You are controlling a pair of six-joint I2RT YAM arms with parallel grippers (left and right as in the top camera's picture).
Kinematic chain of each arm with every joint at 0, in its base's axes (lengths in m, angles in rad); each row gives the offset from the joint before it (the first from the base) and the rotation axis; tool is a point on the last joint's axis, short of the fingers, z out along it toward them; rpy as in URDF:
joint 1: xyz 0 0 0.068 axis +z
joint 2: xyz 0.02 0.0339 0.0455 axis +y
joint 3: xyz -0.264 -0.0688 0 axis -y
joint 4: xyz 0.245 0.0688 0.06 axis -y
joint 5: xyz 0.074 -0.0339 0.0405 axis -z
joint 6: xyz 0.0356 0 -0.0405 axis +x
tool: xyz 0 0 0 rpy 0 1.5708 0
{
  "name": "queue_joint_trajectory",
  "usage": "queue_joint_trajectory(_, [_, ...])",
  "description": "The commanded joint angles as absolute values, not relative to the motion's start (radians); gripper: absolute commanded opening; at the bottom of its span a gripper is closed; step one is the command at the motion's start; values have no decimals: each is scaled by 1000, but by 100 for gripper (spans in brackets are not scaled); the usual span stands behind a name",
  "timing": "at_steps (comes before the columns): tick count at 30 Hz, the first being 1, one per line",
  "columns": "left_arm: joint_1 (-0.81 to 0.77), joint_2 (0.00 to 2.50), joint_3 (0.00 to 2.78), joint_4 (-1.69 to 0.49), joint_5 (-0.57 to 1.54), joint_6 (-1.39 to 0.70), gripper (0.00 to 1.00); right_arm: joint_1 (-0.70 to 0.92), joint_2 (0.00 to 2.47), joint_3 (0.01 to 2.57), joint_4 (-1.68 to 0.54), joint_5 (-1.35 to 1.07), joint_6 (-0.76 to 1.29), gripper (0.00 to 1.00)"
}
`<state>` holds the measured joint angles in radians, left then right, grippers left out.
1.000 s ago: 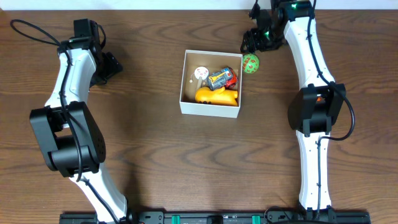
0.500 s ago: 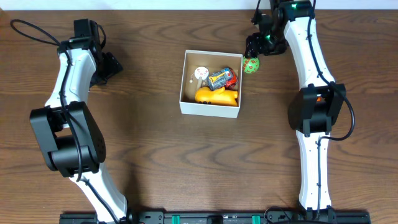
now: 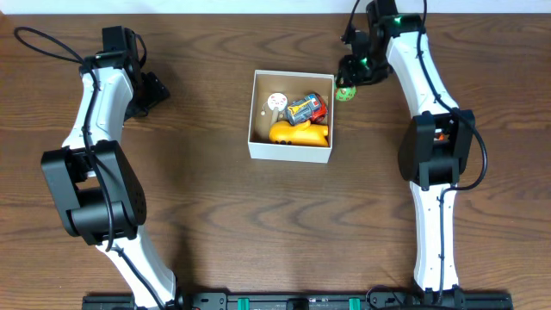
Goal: Pack container
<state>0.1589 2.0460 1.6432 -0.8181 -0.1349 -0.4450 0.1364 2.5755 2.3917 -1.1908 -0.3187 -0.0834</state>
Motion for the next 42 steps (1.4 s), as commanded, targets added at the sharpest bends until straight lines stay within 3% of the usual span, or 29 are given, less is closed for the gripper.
queue_joint_trajectory(1, [162,2048,1636,-821,-147,-447,98,138,2571,2370,-1155,-258,-83,1])
queue_joint_trajectory(14, [162,2048,1636,-821,-147,-447,98,119,2461,2637,-1129,-64,-154,1])
queue_joint_trajectory(18, [162,2048,1636,-821,-147,-447,98,150,2405,2699,-1091,-156,-156,1])
queue_joint_trajectory(25, [162,2048,1636,-821,-147,-447,98,239,2378,2700,-1167,-568,-290,1])
queue_joint_trajectory(33, [162,2048,1636,-821,-147,-447,98,315,2378,2699,-1428,-550,-446,1])
queue_joint_trajectory(42, [162,2048,1636,-821,-147,-447,98,369,2395,2667,-1438,-477,-504,1])
